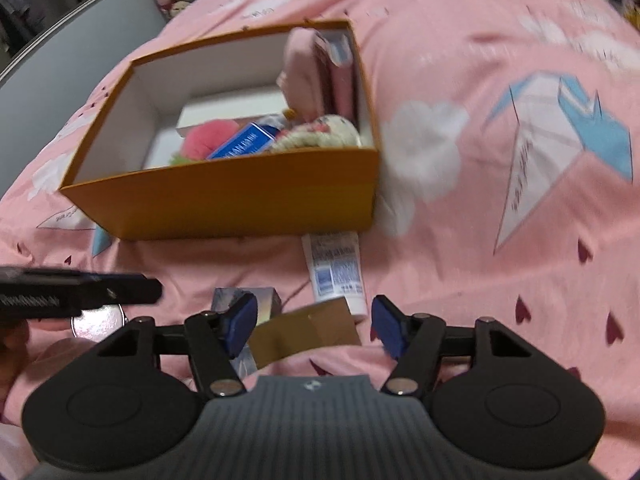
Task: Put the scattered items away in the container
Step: 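Grasp the photo card box with the left gripper while the right grasps the gold box, then lift the photo card box and gold box up from the bed, then carry the photo card box and gold box over the box opening, then lower the photo card box into the box and open the left gripper while the right lowers the gold box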
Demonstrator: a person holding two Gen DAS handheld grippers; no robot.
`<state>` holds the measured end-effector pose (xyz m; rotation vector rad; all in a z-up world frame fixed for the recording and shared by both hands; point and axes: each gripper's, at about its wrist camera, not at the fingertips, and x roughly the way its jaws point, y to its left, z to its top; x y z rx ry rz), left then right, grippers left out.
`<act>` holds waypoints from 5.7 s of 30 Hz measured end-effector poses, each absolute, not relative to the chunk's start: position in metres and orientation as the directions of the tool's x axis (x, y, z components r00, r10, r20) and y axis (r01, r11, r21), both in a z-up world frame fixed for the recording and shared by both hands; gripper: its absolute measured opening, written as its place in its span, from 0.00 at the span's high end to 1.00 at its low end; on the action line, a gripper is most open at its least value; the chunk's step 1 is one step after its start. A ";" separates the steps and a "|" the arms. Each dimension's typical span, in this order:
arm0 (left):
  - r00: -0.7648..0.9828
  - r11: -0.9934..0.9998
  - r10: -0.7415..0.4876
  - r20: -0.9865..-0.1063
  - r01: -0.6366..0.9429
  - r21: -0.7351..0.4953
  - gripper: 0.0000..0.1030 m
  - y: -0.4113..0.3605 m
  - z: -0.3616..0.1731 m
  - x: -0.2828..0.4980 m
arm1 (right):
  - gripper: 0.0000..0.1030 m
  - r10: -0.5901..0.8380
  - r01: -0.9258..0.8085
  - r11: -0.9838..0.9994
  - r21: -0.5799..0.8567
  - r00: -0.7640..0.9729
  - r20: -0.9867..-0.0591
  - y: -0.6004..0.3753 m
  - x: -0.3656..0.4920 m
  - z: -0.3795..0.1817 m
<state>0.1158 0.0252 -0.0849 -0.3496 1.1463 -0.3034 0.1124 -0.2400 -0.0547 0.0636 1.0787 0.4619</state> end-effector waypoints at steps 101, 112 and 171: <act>0.611 0.829 -0.471 -0.636 0.061 -0.555 0.75 0.055 0.006 0.099 | 0.53 0.612 -0.576 0.753 0.318 0.436 -0.660 -0.205 0.127 0.029; 0.703 0.857 -0.357 -0.616 -0.016 -0.514 0.75 0.076 0.025 0.130 | 0.53 0.652 -0.606 0.723 0.332 0.442 -0.615 -0.177 0.155 0.040; 0.470 0.938 -0.234 -0.851 -0.121 -0.325 0.67 0.082 -0.034 0.193 | 0.53 0.676 -0.571 0.689 0.447 0.283 -0.681 -0.115 0.220 -0.031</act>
